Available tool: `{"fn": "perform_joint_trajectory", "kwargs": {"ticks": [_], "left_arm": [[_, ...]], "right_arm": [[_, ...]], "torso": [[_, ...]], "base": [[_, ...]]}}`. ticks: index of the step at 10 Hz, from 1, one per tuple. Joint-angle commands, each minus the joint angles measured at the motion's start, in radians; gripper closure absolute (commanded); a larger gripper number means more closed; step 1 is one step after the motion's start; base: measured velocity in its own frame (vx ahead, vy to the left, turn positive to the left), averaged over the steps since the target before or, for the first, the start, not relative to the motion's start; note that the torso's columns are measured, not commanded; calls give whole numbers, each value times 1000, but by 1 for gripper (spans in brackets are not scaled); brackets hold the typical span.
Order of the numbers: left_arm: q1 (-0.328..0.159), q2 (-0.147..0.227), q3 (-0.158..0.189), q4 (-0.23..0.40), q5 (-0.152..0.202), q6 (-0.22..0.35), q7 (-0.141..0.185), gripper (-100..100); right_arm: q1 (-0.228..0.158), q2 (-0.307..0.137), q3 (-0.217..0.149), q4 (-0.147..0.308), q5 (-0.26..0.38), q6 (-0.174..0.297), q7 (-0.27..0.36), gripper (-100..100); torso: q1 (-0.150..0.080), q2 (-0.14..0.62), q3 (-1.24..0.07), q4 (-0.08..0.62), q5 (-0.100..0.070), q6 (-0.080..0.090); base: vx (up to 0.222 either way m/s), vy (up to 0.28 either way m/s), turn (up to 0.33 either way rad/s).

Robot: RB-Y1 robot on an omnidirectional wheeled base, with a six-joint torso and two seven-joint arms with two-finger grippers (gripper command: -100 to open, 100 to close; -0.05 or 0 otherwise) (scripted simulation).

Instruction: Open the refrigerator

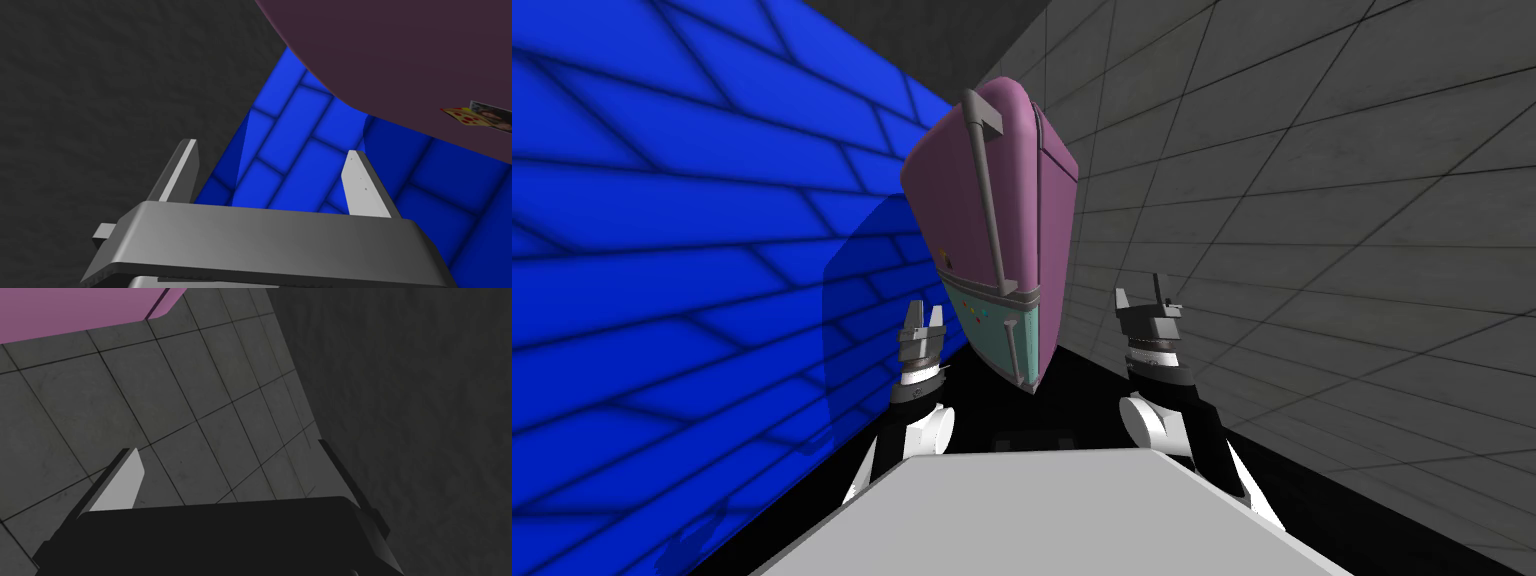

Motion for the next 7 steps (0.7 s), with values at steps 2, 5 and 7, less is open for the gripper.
{"fn": "perform_joint_trajectory", "kwargs": {"ticks": [2,5,7], "left_arm": [[0,0,0,0,0,0,0,0],[0,0,0,0,0,0,0,0],[0,0,0,0,0,0,0,0]], "right_arm": [[0,0,0,0,0,0,0,0],[0,0,0,0,0,0,0,0],[0,0,0,0,0,0,0,0]], "torso": [[0,104,-209,105,0,0],[0,322,-644,322,0,0],[0,470,-939,470,0,0]], "base": [[0,0,0],[0,0,0],[0,0,0]]}}
